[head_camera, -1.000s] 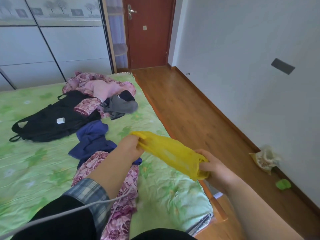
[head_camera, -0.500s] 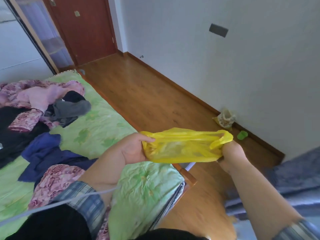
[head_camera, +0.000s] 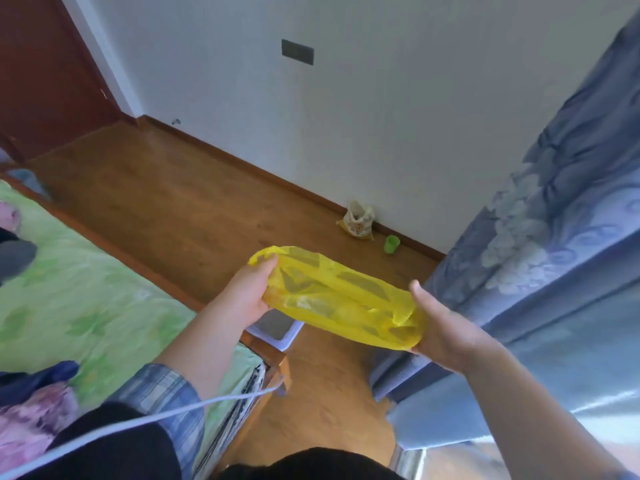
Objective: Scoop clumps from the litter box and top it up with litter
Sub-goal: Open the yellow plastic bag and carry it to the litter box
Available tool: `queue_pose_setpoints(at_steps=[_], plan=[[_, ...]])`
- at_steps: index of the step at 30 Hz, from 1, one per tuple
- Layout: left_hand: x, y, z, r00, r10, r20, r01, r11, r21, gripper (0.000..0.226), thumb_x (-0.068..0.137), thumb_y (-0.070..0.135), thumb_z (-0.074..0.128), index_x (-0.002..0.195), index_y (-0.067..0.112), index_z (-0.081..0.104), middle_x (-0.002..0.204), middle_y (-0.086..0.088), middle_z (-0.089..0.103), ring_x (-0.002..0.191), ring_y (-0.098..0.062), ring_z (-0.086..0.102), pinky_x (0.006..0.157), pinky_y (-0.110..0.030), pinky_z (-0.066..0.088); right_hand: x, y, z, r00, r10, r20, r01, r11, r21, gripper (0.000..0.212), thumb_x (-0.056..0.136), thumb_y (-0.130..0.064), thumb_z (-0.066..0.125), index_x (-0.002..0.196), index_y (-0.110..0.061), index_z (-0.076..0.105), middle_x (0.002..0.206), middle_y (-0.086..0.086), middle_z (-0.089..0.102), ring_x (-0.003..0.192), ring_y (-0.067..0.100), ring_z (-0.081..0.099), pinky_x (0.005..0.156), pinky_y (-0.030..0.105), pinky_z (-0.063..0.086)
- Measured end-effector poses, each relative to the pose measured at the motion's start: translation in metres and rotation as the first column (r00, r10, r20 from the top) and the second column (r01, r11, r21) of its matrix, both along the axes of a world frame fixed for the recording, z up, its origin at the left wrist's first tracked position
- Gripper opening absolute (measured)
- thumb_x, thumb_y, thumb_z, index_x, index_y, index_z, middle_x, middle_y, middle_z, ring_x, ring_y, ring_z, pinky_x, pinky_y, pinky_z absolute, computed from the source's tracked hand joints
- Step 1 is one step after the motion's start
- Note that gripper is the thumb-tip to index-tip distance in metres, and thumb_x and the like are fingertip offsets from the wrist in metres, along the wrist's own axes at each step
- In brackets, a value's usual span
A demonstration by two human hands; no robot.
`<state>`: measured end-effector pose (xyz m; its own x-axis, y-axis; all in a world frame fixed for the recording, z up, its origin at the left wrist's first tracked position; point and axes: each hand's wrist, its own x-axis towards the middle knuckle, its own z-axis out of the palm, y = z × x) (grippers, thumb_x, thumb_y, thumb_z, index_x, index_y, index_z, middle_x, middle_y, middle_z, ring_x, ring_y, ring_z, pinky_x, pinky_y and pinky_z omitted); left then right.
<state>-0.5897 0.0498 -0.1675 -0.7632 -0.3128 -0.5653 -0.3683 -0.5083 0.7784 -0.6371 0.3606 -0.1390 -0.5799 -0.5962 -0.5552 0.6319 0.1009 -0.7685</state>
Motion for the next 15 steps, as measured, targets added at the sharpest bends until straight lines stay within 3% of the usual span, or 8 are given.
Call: queue_pose_setpoints(at_steps=[2,3,5,7,11,15], plan=[[-0.017,0.029,-0.002,1.0,-0.018,-0.001,0.017,0.998,-0.052,0.026,0.101,0.029,0.054,0.117,0.011,0.065,0.103,-0.013,0.075,0.097,-0.031,0.072,0.09,-0.055,0.054,-0.011,0.007,-0.006,0.969,0.018,-0.246,0.074,0.931,0.357,0.075,0.073,-0.067,0.074,0.127,-0.017,0.063,0.115,0.005,0.072,0.107,0.021,0.068,0.098,0.04,0.051],[-0.024,0.04,-0.001,1.0,-0.026,0.001,0.026,0.997,-0.072,0.026,0.101,0.029,0.054,0.118,0.012,0.065,0.103,-0.012,0.076,0.098,-0.031,0.072,0.09,-0.055,0.054,-0.018,0.008,-0.012,0.925,0.058,-0.375,0.158,0.84,0.519,0.061,0.078,-0.055,0.077,0.12,-0.014,0.063,0.105,0.004,0.072,0.098,0.021,0.068,0.088,0.037,0.053],[-0.037,0.051,0.0,1.0,-0.029,-0.008,0.029,0.995,-0.1,0.024,0.101,0.029,0.054,0.117,0.015,0.065,0.102,-0.01,0.076,0.097,-0.03,0.072,0.09,-0.054,0.055,-0.031,0.008,-0.021,0.849,0.168,-0.5,0.277,0.664,0.694,0.037,0.088,-0.038,0.069,0.111,-0.011,0.06,0.09,0.003,0.065,0.085,0.022,0.06,0.067,0.033,0.045],[-0.051,0.048,-0.001,1.0,-0.026,-0.011,0.024,0.994,-0.11,0.023,0.101,0.025,0.055,0.119,0.014,0.065,0.103,-0.011,0.076,0.097,-0.03,0.072,0.087,-0.052,0.056,-0.046,0.004,-0.029,0.84,0.178,-0.513,0.298,0.639,0.709,0.033,0.092,-0.036,0.062,0.112,-0.01,0.058,0.088,0.003,0.062,0.084,0.024,0.057,0.06,0.032,0.039],[-0.079,0.025,-0.009,0.999,-0.052,0.001,0.052,0.994,-0.094,0.022,0.101,0.021,0.054,0.118,0.011,0.065,0.106,-0.013,0.075,0.096,-0.029,0.072,0.085,-0.046,0.055,-0.09,-0.01,-0.044,0.811,0.116,-0.574,0.393,0.619,0.68,0.035,0.097,-0.035,0.055,0.121,-0.009,0.053,0.107,0.011,0.063,0.099,0.033,0.058,0.076,0.034,0.042],[-0.123,0.003,-0.024,0.999,-0.007,0.031,0.012,0.99,-0.138,0.016,0.102,0.019,0.052,0.107,0.013,0.067,0.093,-0.008,0.077,0.082,-0.024,0.073,0.076,-0.04,0.057,-0.144,-0.041,-0.049,0.767,0.06,-0.639,0.466,0.632,0.619,0.014,0.097,-0.023,0.054,0.106,-0.012,0.052,0.102,0.01,0.06,0.097,0.033,0.058,0.077,0.036,0.042]])
